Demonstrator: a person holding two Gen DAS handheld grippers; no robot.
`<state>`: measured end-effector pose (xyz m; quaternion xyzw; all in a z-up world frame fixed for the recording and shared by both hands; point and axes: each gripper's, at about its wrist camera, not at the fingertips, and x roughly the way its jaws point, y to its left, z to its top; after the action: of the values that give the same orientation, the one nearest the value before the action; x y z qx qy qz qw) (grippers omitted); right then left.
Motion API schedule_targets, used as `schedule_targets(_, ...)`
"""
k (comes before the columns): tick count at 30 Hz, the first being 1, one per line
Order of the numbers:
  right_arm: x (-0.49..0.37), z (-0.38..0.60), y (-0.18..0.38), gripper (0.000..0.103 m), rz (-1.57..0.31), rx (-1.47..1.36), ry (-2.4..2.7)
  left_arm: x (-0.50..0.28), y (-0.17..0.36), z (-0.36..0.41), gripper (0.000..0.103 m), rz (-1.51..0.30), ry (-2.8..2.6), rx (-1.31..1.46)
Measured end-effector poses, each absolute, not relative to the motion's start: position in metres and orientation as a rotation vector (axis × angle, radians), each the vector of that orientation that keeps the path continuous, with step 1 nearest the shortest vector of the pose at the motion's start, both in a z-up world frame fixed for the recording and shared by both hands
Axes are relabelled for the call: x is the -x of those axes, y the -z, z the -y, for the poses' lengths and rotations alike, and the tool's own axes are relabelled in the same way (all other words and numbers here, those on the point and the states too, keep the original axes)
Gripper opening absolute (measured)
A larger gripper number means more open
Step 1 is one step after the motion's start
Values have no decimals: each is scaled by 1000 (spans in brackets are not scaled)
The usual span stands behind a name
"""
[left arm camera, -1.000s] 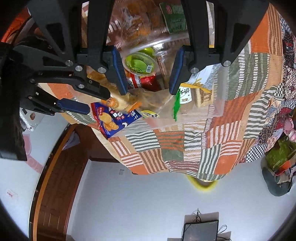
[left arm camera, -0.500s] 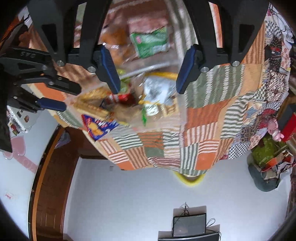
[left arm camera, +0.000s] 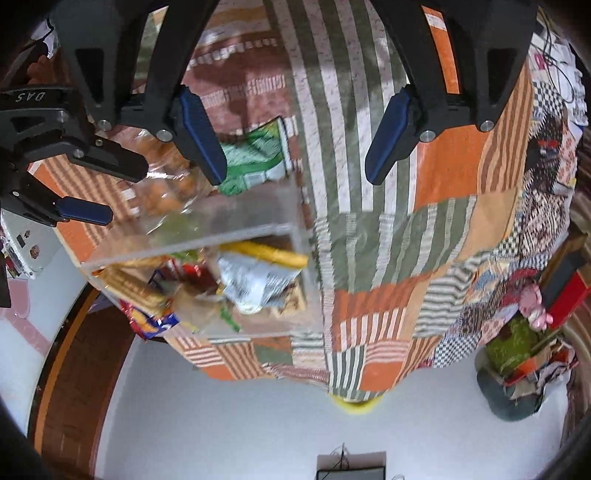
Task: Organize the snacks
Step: 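Grasp the green snack bag with left tool while right tool grasps bread bun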
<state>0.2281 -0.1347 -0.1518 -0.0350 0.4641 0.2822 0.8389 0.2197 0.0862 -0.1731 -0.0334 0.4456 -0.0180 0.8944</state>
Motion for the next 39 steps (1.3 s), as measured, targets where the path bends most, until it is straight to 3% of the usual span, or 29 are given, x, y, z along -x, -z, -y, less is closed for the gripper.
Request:
schedule_targets(13,-232,114,172,82,-1012,166,-567,-230,196,-92,77,-963,52,122)
schedule_targets(16,-233,117,173,79,-1037,151,-590,-233,200,-87,77,-975,66,122)
schedule_targets(18,-234,119,172,64,-1046,140,-608,-235,204,-83,77,-984,73,119)
schedule_targets(24,-224,120,166,50,-1012,204,-624,-242,213,-72,77,-1010,97,133)
schedule_targets(39,-224,150,162,45,-995,153,-564,-259,240,-57,74,-1061,140,167)
